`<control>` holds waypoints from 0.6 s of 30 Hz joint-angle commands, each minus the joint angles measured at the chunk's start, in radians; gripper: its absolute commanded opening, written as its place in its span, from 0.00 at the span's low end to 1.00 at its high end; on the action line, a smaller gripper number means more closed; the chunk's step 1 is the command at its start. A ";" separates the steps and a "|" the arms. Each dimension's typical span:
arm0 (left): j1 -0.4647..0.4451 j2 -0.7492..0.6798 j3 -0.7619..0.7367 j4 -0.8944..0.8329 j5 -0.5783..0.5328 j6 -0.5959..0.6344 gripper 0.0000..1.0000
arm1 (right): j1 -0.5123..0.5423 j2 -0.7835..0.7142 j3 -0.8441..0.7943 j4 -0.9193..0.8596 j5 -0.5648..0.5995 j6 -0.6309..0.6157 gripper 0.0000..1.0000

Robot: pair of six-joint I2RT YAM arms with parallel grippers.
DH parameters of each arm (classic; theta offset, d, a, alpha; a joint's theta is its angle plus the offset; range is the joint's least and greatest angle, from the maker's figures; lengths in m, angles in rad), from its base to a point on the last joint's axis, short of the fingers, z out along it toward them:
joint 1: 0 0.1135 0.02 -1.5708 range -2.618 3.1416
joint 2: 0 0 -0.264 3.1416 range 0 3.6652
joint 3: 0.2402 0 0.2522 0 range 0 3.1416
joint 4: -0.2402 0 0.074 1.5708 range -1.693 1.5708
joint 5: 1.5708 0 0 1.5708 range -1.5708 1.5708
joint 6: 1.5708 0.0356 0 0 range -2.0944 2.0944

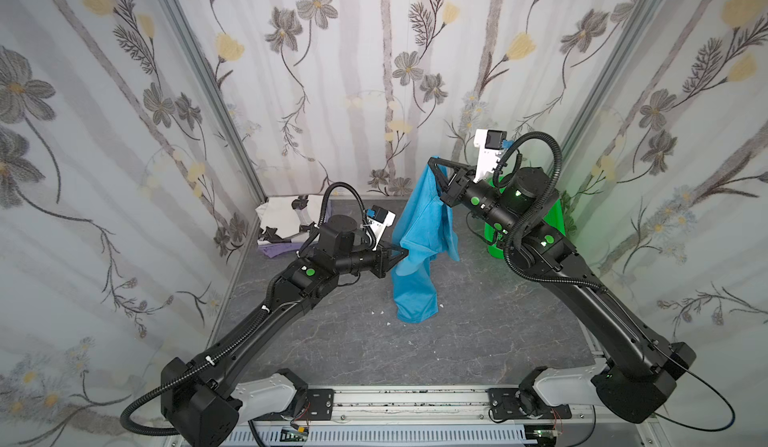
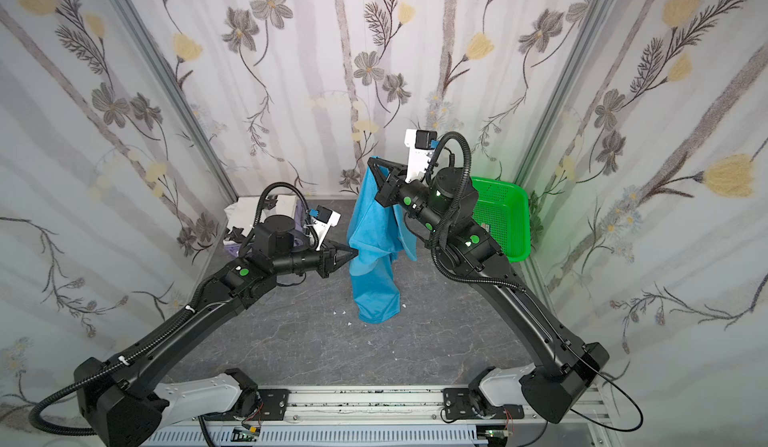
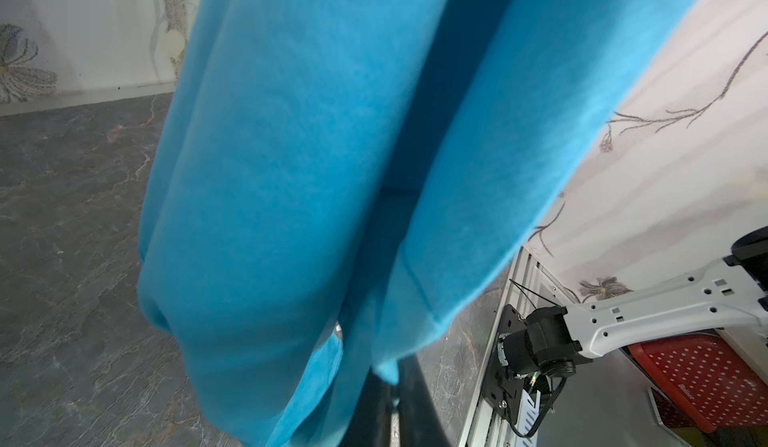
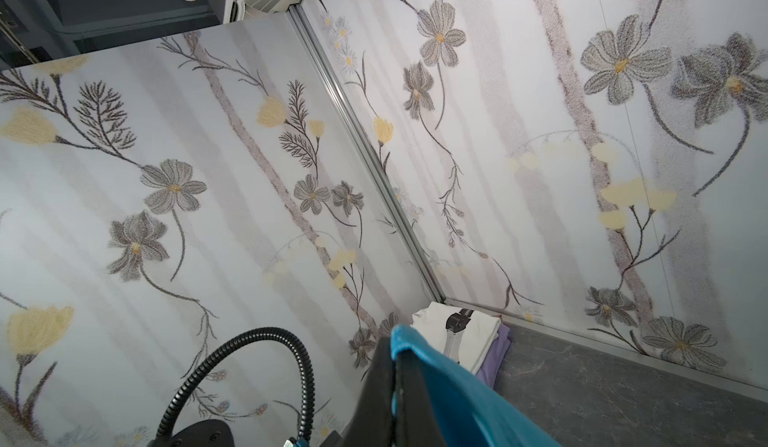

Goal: Fold and stack the t-shirts

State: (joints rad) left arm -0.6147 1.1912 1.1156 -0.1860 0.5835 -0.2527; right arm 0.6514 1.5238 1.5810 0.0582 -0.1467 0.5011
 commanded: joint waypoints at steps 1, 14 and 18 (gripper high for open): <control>-0.006 -0.031 0.041 -0.002 0.049 0.012 0.00 | -0.029 0.060 0.047 0.035 -0.035 0.012 0.00; 0.079 -0.042 0.239 -0.109 -0.202 -0.123 0.00 | -0.102 0.296 0.257 -0.222 -0.121 -0.172 1.00; 0.137 0.011 0.320 -0.139 -0.241 -0.148 0.00 | -0.142 -0.009 -0.256 0.012 -0.181 -0.201 1.00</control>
State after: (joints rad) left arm -0.5049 1.1812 1.3964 -0.3115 0.4042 -0.3550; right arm 0.5282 1.6302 1.5063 -0.0971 -0.2897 0.3565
